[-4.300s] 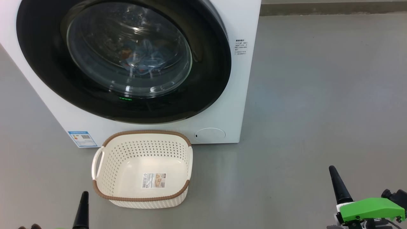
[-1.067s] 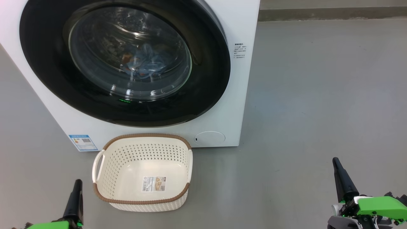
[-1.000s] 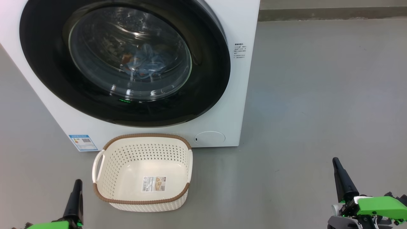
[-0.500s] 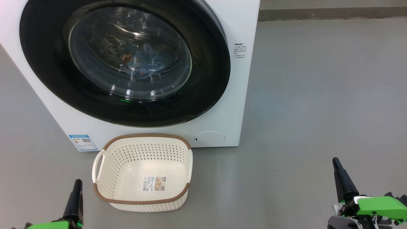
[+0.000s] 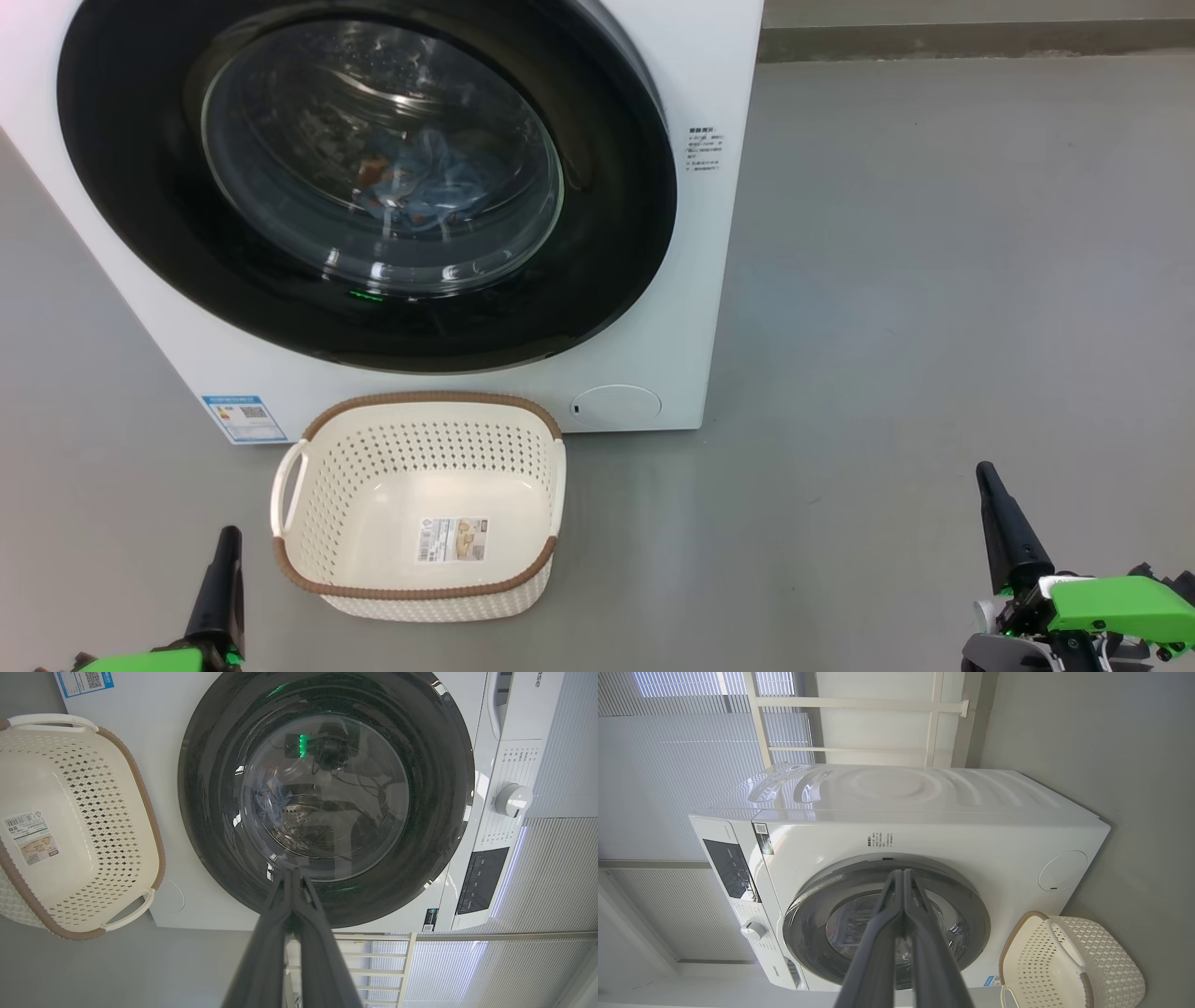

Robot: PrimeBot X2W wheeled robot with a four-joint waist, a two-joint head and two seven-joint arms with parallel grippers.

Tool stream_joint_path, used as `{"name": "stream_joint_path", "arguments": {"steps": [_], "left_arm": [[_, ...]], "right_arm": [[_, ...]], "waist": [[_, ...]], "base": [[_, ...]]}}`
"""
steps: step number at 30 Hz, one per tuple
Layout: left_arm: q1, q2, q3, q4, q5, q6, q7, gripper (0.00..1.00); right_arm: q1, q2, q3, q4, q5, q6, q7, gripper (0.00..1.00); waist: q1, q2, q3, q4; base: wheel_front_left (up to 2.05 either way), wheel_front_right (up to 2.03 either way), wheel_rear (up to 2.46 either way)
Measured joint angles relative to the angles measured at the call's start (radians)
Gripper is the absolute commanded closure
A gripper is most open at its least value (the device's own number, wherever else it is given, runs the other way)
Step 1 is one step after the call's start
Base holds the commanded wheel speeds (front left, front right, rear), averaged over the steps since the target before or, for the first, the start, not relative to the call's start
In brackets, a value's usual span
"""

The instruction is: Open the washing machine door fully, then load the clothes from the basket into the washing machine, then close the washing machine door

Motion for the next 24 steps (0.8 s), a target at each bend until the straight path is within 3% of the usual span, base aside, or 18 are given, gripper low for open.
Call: {"name": "stream_joint_path", "arguments": {"steps": [24], "left_arm": [[0.0,0.0,0.0,0.0,0.0,0.0,0.0,1.0]], "right_arm": [[0.0,0.0,0.0,0.0,0.0,0.0,0.0,1.0]], "waist": [[0.0,0.0,0.0,0.0]], "base": [[0.0,0.0,0.0]]}}
